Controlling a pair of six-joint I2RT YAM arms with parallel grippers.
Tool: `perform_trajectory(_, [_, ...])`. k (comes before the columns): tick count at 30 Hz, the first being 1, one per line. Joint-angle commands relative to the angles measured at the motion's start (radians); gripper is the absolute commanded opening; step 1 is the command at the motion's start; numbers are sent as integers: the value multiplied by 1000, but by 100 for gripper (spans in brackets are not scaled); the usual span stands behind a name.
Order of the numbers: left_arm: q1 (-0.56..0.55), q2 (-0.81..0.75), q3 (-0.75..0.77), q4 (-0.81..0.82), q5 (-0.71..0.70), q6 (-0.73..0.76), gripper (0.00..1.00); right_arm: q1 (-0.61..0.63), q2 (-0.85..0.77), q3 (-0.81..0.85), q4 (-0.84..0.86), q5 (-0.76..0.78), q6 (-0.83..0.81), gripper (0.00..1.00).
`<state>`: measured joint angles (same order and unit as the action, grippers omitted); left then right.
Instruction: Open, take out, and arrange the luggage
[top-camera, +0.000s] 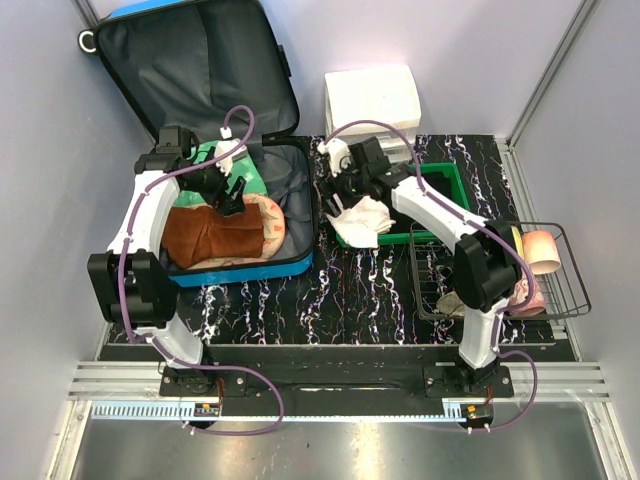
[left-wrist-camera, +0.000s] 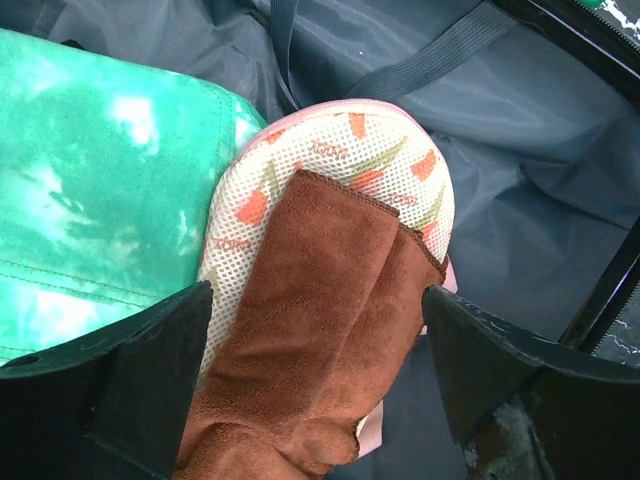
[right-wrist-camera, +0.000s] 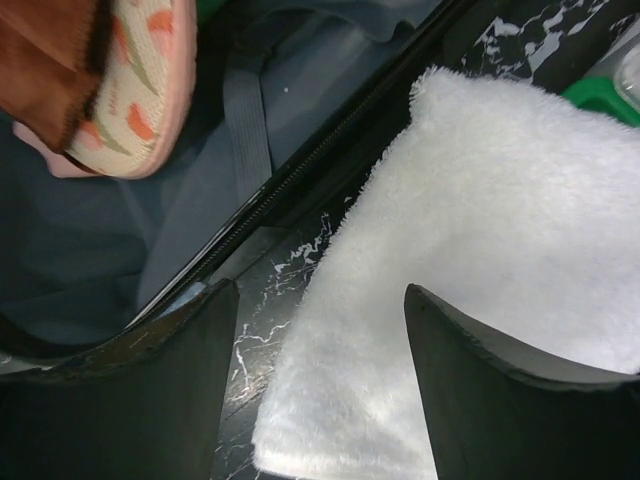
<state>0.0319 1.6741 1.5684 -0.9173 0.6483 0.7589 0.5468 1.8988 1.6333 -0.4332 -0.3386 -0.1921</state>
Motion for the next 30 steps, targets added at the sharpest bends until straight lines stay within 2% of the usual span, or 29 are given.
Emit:
perform_trajectory(1, [6,-57,-36,57,40,-35,90,33,66,-13,31,116,-56,76])
perform_trajectory(7, [8,-65,-38,57,45,-32,90,35,129,-26,31,179,-93,75])
perform_trajectory(11, [8,-53,-25,57,44,-26,90,36,144,-41,34,190,-115,66])
perform_trajectory(15, [8,-39,-8,55,47,-26,90,35,158,-46,40,249,-127,41])
perform_trajectory(16, [7,-34,-1,55,48,-27,90,31,149,-47,42,251,-124,30])
perform_trajectory(18, [6,-30,2,57,53,-26,90,30,115,-44,44,259,-130,17])
perform_trajectory(19, [6,-27,5,55,51,-26,90,21,105,-44,42,260,-132,5])
perform_trajectory(20, [6,-25,8,55,51,-24,90,12,79,-41,42,260,-129,1])
perform_trajectory(25, [6,-25,10,57,53,-20,90,-99,-13,-38,-5,184,-83,0])
perform_trajectory(30, [13,-22,1,57,53,-12,90,-308,-52,-61,-67,47,-36,0])
